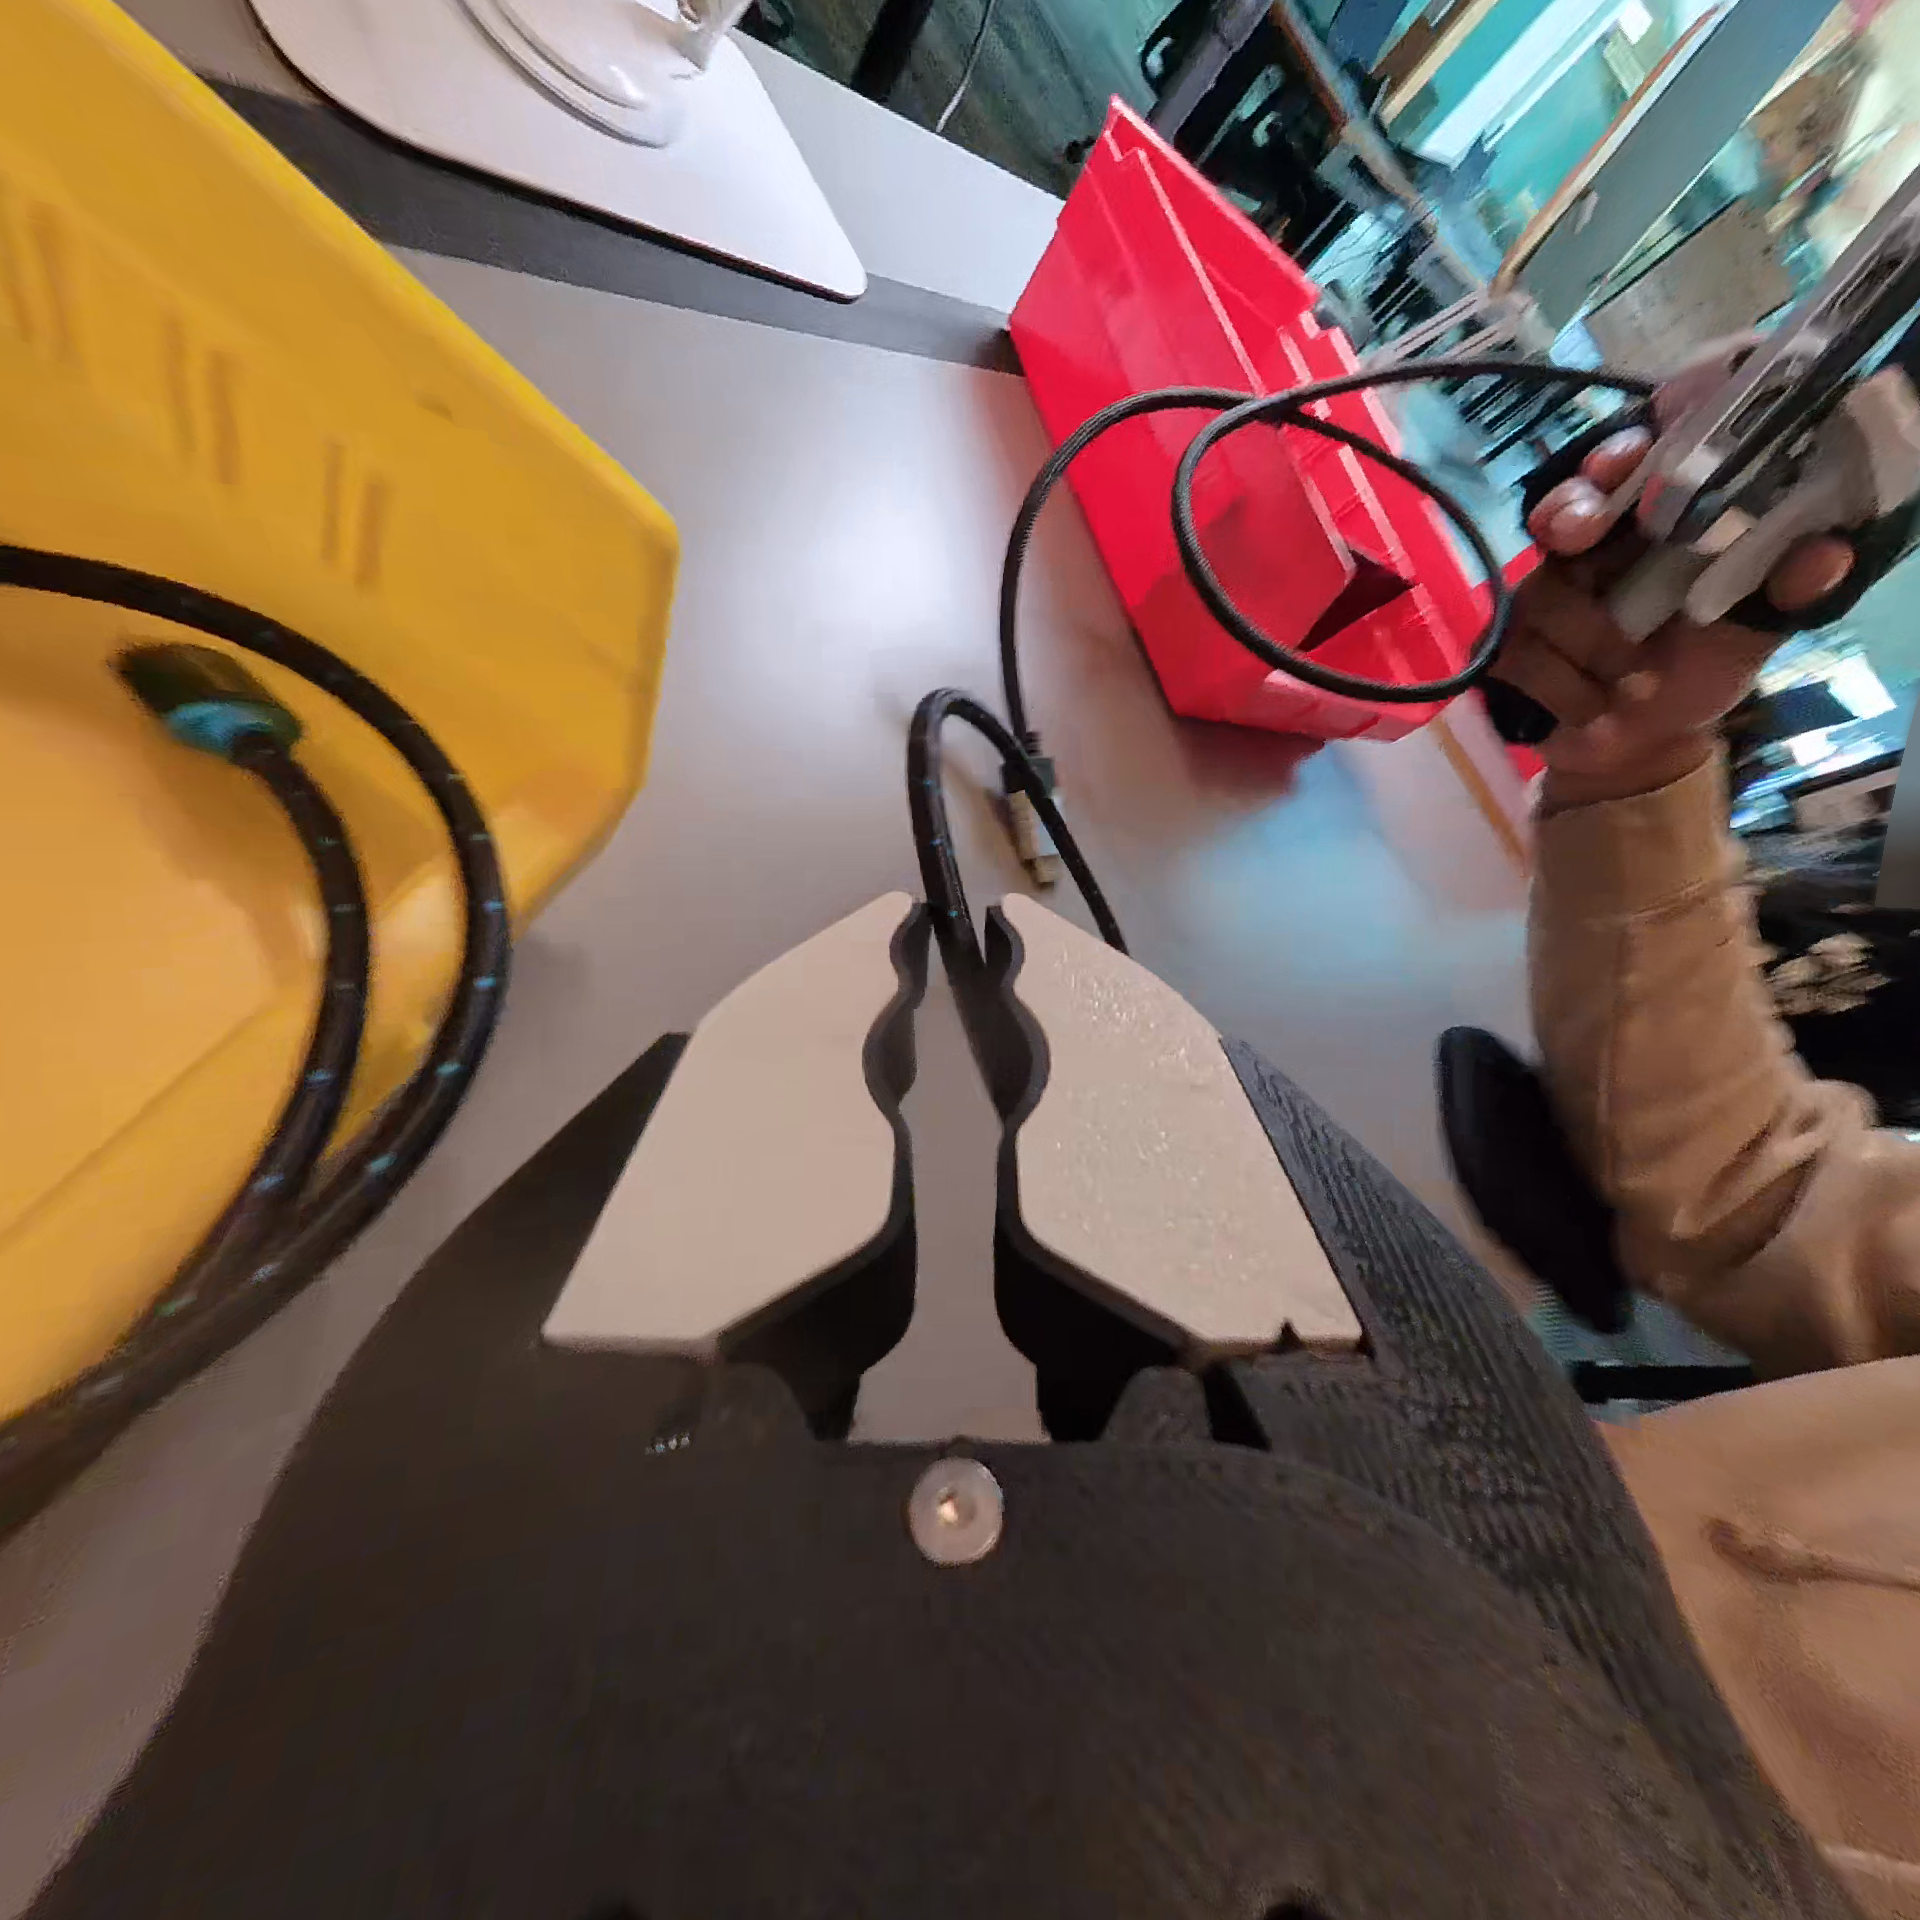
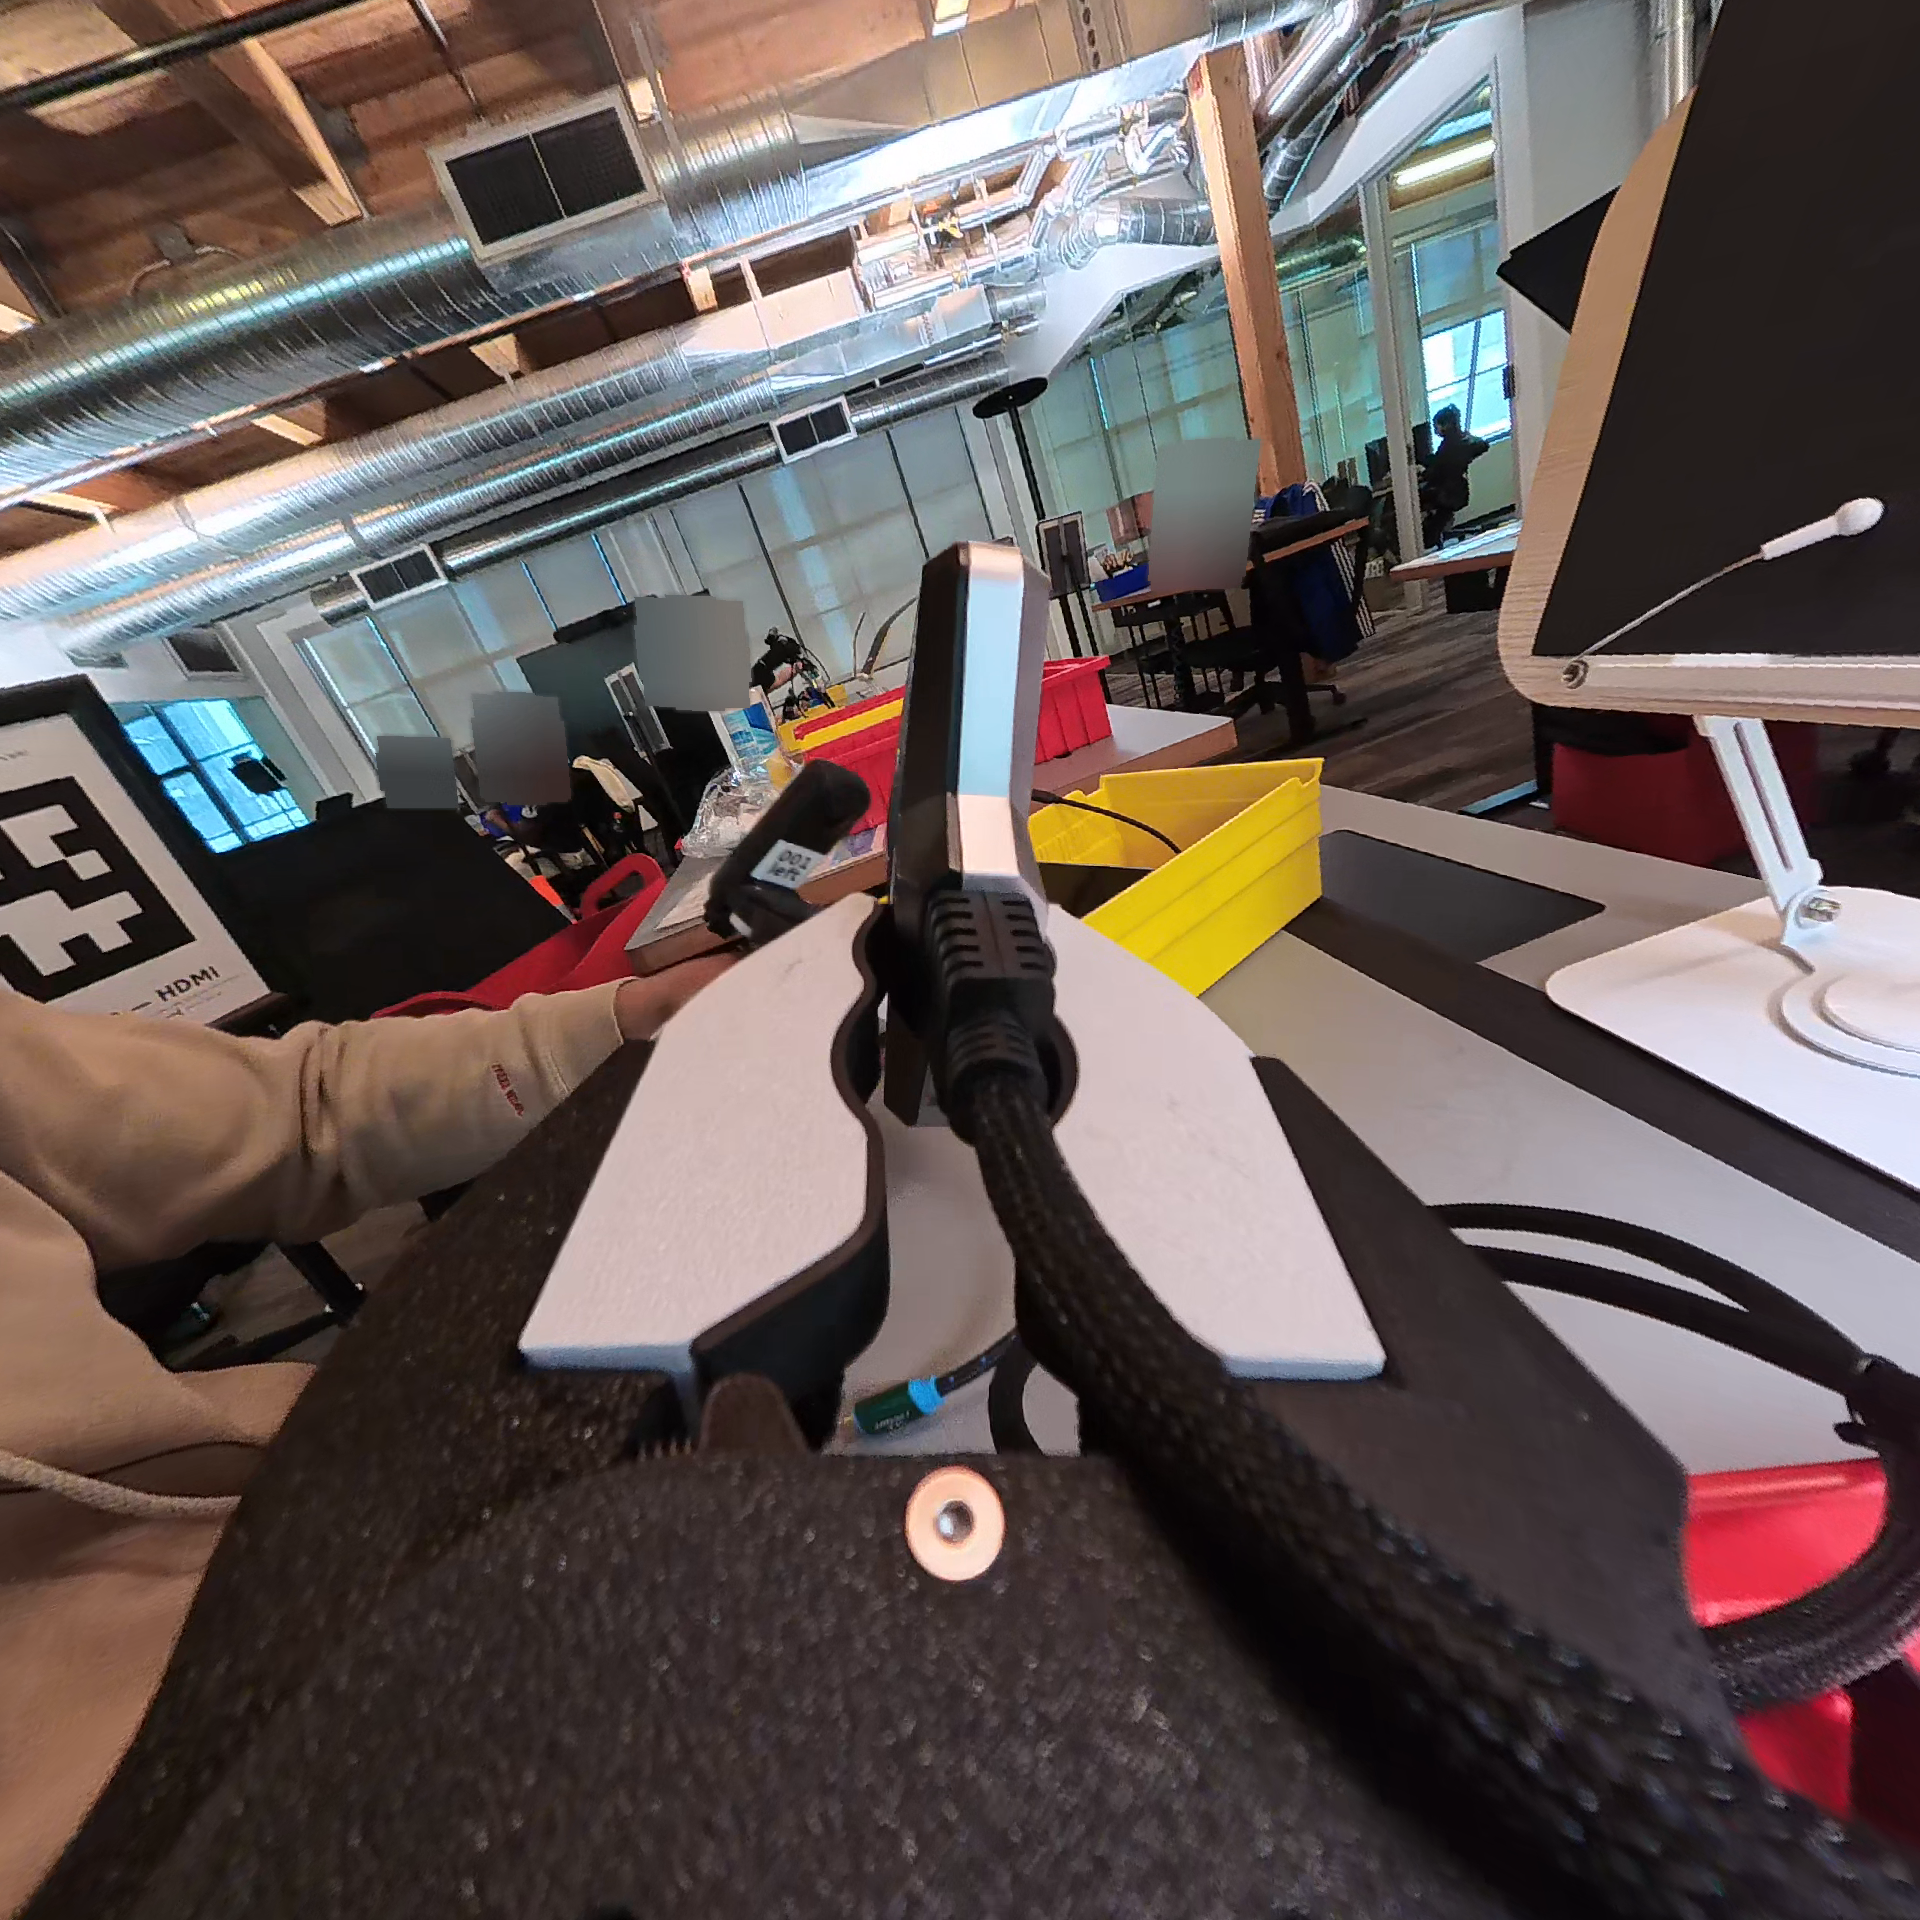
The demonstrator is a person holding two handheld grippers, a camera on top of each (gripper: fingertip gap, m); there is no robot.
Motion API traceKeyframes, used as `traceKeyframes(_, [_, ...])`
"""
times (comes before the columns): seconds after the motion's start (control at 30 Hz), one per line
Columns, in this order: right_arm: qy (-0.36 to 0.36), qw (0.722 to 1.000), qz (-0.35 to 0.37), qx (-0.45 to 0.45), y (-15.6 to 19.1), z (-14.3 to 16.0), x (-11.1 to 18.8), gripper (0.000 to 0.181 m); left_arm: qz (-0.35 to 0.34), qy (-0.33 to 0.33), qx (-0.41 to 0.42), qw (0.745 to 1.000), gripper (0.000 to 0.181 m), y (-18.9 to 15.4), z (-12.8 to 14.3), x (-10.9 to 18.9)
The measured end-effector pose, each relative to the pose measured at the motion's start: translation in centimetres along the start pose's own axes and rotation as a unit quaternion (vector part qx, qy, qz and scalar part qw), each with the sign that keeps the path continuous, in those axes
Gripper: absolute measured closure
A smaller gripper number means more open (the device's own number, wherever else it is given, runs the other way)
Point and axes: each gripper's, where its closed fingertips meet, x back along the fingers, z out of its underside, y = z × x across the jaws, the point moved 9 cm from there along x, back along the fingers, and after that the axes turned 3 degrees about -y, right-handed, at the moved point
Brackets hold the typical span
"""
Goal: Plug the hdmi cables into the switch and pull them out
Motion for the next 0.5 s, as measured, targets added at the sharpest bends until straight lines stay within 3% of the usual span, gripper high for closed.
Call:
traceKeyframes(0.17, [0.004, 1.0, 0.002, 0.001, -0.2, 0.3, -0.2, 0.158, -0.089, 0.026, -0.198, 0.976, 0.155, -1.3, -0.5, 2.8])
traceKeyframes(0.3, [0.006, 1.0, 0.0, 0.002, -0.1, 0.3, -0.5, 0.158, -0.014, 0.124, -0.284, 0.951, 0.154, -4.2, 1.6, 1.8])
traceKeyframes(0.5, [0.008, 1.0, -0.005, 0.002, 0.2, 0.5, -0.6, 0.158, 0.069, 0.311, -0.362, 0.876, 0.149, -5.7, 6.8, -3.4])
